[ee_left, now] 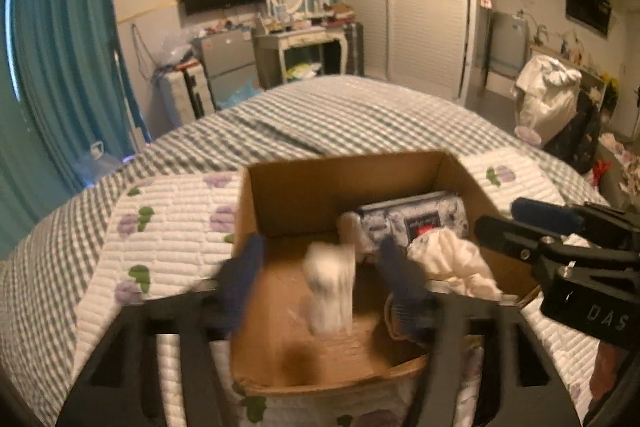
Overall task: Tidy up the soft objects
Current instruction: 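Place both white cloth items into the cardboard box and release, then grasp the blue Vinda tissue pack with the left gripper while the right grasps white fuzzy toy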
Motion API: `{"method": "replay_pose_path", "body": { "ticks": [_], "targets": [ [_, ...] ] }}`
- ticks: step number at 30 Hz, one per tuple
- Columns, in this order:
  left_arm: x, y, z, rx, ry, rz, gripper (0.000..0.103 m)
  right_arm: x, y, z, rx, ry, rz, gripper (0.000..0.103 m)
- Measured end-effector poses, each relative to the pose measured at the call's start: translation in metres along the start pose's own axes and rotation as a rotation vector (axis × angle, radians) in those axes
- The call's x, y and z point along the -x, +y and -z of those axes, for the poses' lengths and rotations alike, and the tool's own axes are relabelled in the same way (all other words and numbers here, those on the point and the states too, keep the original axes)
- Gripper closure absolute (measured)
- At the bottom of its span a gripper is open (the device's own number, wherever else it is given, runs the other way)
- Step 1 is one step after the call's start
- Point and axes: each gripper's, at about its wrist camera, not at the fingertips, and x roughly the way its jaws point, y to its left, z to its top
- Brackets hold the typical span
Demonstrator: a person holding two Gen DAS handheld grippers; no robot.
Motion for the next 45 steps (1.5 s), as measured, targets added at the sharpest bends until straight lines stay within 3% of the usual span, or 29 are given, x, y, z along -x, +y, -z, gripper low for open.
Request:
{"method": "replay_pose_path", "body": {
  "ticks": [7, 9, 14, 18, 24, 31, 38, 43, 45],
  "targets": [
    [0.060, 0.007, -0.024, 0.027, -0.060, -0.026, 0.020, 0.070, 0.015, -0.027, 0.024, -0.071, 0.032, 0.036],
    [0.078, 0.009, -0.028, 0.027, -0.080, -0.040, 0.012, 0.092, 0.021, -0.031, 0.029, -0.088, 0.032, 0.025],
    [0.131, 0.018, -0.036, 0.048, -0.128, -0.054, 0.010, 0.157, 0.041, -0.037, 0.053, -0.142, 0.060, 0.009],
    [0.166, 0.026, -0.033, 0.065, -0.139, -0.061, 0.010, 0.191, 0.052, -0.028, 0.061, -0.150, 0.068, 0.008],
    [0.191, 0.028, -0.007, 0.061, -0.140, -0.102, 0.010, 0.210, 0.060, 0.008, 0.082, -0.127, 0.067, 0.008],
    [0.186, 0.026, 0.039, 0.088, -0.104, -0.109, 0.010, 0.196, 0.065, 0.052, 0.093, -0.083, 0.031, 0.008],
    [0.145, 0.012, 0.088, 0.049, -0.011, -0.120, 0.010, 0.135, 0.059, 0.099, 0.067, 0.020, 0.028, 0.008],
    [0.108, 0.010, 0.119, 0.106, 0.084, -0.083, 0.011, 0.086, 0.057, 0.124, 0.035, 0.106, 0.008, 0.016],
    [0.096, 0.008, 0.128, 0.106, 0.110, -0.099, 0.013, 0.072, 0.057, 0.128, 0.038, 0.133, 0.012, 0.024]
  ]
}}
